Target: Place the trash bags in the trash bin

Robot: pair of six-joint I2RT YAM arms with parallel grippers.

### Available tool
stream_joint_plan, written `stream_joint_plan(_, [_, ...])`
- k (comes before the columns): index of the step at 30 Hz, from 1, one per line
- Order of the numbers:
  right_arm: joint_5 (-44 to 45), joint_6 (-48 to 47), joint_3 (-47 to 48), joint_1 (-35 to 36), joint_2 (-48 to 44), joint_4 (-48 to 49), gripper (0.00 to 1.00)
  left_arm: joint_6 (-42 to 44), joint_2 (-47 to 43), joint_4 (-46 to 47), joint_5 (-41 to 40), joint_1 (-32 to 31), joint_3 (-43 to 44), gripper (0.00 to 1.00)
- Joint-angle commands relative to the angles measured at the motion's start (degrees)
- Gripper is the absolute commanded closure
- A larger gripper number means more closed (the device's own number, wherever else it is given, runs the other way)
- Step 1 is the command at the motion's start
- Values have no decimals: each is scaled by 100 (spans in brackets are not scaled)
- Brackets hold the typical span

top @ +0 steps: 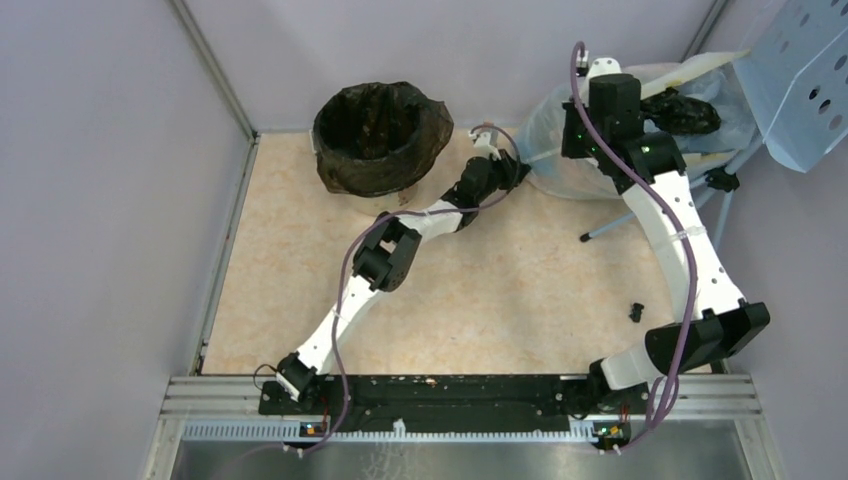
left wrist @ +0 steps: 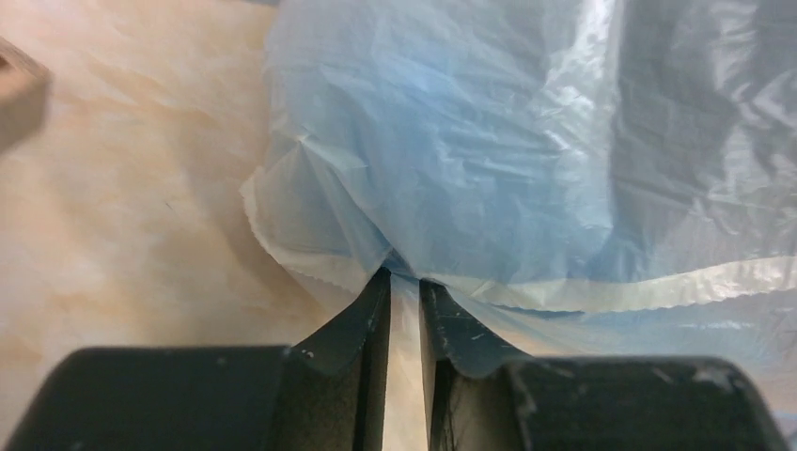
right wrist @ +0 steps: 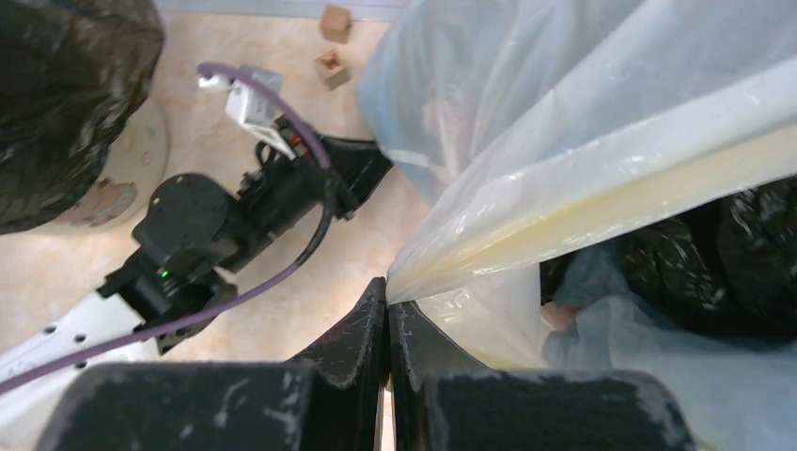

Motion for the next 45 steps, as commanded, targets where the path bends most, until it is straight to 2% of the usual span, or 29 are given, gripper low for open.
stream_joint_plan(1, [-759,204,13,234,116,263,100,558,-202,60,-160,139,225,76])
stream_joint_plan(4, [-942,292,-28,288,181,380,100,706,-867,336,70,235,-803,67])
stream_joint_plan(6, [-848,333,-38,289,181,398,96,883,-1433,513,130,243,-1534,61])
stream_joint_plan(7, [-740,350,-32,289,157,384,91,950,-1696,559,189,248,-1872,59])
stream_joint_plan(9, [-417,362,-56,289,74,380,74,1003,-2301,591,384,240,-2437,53])
stream_joint_plan(12, [282,363,-89,280,-196,375,68,873,-2959,662,756,233,-3184,43])
stream_joint_plan(14, [752,324,-183,247,-390,404,61,657,-3314,831,1070,226,-3641,39])
stream_joint_plan(17, [1444,285,-324,134,-640,367,31,354,-3751,1110,1411,181,-4218,33])
stream_joint_plan(20, [1952,249,-517,23,-892,336,14,171,-4090,1264,1571,39,-4653,29])
stream_joint_plan(26, [2351,432,-1154,-89,-1535,391,12,-195,-4526,1475,1749,-283,-5077,27])
stream_joint_plan(28, [2337,495,-1423,-171,-1792,509,12,-213,-4678,1531,1738,-423,-5140,24])
stream_joint_plan(34, [1551,566,-1739,-435,-2357,886,11,32,-5077,1283,1523,-655,-5019,10])
stream_joint_plan(38, [1201,675,-1486,-434,-2468,836,11,258,-5219,989,1483,-695,-4803,8])
stream_joint_plan(40, [1396,773,-1384,-435,-2515,787,12,315,-5283,937,1478,-710,-4759,9])
stream_joint_plan(43, [2113,932,-1362,-439,-2660,736,24,450,-5390,813,1451,-757,-4722,10])
stream_joint_plan(45, [2591,1021,-1367,-489,-2671,655,25,575,-5464,682,1404,-794,-4699,10])
